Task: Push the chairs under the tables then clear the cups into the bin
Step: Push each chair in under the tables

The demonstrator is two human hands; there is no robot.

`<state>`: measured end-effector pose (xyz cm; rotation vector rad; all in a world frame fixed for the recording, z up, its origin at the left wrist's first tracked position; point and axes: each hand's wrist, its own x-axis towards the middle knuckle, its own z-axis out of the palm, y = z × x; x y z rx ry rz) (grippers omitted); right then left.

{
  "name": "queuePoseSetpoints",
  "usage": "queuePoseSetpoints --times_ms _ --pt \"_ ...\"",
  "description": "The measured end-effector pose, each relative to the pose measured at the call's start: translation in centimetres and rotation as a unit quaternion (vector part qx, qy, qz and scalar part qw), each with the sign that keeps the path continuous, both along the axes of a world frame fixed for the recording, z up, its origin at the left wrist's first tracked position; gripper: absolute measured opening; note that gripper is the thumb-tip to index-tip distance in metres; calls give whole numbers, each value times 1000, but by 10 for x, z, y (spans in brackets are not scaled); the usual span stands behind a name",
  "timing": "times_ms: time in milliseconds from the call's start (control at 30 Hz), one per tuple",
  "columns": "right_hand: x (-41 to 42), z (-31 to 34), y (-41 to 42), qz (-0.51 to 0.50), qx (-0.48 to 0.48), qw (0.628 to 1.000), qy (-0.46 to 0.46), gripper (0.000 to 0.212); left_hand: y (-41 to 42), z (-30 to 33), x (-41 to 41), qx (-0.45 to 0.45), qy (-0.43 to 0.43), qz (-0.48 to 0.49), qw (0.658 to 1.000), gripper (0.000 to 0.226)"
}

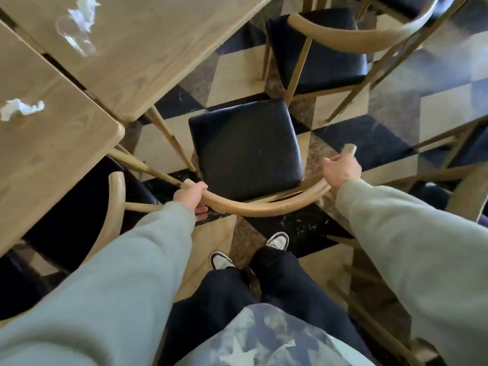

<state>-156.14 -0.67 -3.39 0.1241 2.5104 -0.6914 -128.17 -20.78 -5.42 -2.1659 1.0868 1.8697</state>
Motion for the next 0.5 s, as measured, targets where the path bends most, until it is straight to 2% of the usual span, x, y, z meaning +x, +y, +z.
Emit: queuePoseSetpoints --times_ms 100,200,333,400,467,500 --pt "-24 -6 9 -40 53 997 -27 71 1 -11 -13 -21 -32 20 999 47" --pt "-44 -14 19 -90 50 993 -58 83 4 -23 -28 -49 -65 79 994 43" --pt "-60 -29 22 -146 -41 978 -142 71 6 -35 -41 -54 -31 196 979 9" --pt "-68 -40 20 -183 -79 970 -141 49 8 -37 -48 -51 -17 246 968 2" --pt "-77 -48 13 -234 -117 955 -139 18 8 -39 -55 -57 -23 291 955 5" --pt "-78 -48 10 -258 -134 946 -145 11 9 -38 -56 -61 -25 311 948 6"
